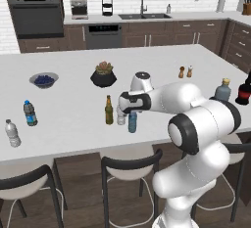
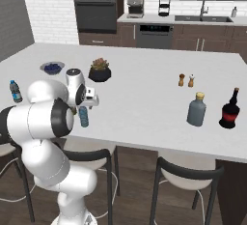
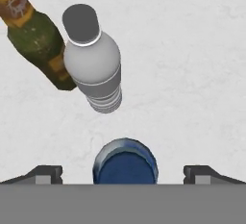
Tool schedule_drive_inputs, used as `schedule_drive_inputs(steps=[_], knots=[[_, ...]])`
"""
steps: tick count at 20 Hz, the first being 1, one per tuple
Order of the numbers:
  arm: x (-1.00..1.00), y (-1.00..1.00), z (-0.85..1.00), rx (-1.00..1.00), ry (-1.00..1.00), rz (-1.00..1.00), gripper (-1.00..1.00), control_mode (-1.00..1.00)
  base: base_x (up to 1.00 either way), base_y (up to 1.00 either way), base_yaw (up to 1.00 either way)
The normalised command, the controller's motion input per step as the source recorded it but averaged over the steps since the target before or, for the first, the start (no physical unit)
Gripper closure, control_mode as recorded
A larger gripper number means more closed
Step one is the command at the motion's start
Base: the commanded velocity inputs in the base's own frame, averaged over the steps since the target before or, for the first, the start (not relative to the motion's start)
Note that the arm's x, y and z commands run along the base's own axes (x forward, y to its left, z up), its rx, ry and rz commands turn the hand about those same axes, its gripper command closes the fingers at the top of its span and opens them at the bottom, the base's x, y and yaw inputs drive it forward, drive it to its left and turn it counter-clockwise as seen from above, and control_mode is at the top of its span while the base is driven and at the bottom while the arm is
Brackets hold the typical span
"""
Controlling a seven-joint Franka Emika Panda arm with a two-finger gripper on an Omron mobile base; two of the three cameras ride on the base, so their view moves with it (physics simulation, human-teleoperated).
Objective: Move the plastic bottles in the middle to the plastics group, and the glass bottles in the middle to the glass group.
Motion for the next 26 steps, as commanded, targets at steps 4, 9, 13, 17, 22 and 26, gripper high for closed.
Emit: schedule_drive_inputs(steps=[4, 9, 13, 17, 22, 26], knots=[[0.0, 0.0, 0.0, 0.0, -0.07, 0.01, -1.0, -1.0, 0.0, 0.0, 0.0], [0.0, 0.0, -0.05, 0.0, -0.05, 0.0, -1.0, -1.0, 0.0, 0.0, 0.0], [0.0, 0.0, -0.02, 0.0, 0.0, 0.0, -1.0, -1.0, 0.0, 0.0, 0.0], [0.0, 0.0, 0.0, 0.0, 0.0, 0.0, -1.0, -1.0, 0.0, 0.0, 0.0], [0.0, 0.0, 0.0, 0.0, 0.0, 0.0, 1.0, -1.0, 0.0, 0.0, 0.0], [0.0, 0.0, 0.0, 0.0, 0.0, 0.0, 1.0, -1.0, 0.0, 0.0, 0.0]])
